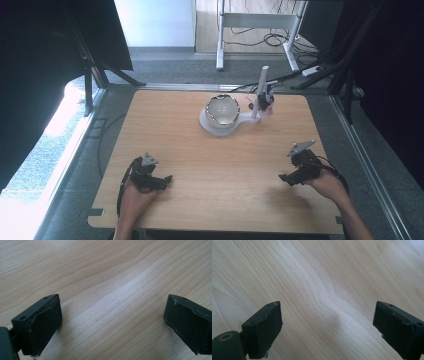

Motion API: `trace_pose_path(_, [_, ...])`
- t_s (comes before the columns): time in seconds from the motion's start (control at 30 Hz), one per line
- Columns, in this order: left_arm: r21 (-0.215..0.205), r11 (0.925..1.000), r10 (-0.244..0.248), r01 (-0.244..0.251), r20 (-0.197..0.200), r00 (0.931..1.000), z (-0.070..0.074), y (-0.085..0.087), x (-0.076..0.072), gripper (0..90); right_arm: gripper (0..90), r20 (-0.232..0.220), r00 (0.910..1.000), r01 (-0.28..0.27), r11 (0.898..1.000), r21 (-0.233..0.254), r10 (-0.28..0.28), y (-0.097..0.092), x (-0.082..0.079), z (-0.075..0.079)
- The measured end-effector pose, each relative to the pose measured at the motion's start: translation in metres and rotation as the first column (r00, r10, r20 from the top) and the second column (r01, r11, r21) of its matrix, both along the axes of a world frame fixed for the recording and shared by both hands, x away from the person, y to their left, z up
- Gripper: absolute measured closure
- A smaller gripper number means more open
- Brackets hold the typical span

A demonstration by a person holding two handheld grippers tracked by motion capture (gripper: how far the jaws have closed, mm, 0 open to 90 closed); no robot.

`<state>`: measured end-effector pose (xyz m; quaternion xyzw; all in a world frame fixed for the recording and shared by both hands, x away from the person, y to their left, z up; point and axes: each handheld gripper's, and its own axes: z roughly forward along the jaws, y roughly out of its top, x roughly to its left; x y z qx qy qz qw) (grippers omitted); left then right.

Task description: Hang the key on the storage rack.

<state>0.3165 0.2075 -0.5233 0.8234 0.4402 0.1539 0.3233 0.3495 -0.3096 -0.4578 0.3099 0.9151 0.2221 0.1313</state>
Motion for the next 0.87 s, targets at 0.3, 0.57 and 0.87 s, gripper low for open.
trace_pose_path(0.3, [0.000, 1.0000, 0.001, -0.001, 0.002, 1.0000, 0.000, 0.000, 0.000, 1.7, 8.5, 0.028, 0.9986, 0.042, 0.995, 0.090, -0.044, 0.000, -0.020, -0.029])
trace_pose_path(0.57, [0.002, 1.0000, 0.002, -0.002, 0.002, 1.0000, 0.000, 0.000, 0.000, 1.7, 5.9, 0.054, 0.9911, 0.107, 0.970, 0.220, -0.122, -0.004, -0.033, -0.055])
trace_pose_path(0.87, [0.000, 1.0000, 0.002, -0.002, 0.000, 1.0000, 0.000, 0.000, 0.000, 1.6, 0.0, 0.082, 0.9831, 0.137, 0.955, 0.264, -0.164, -0.004, -0.039, -0.062])
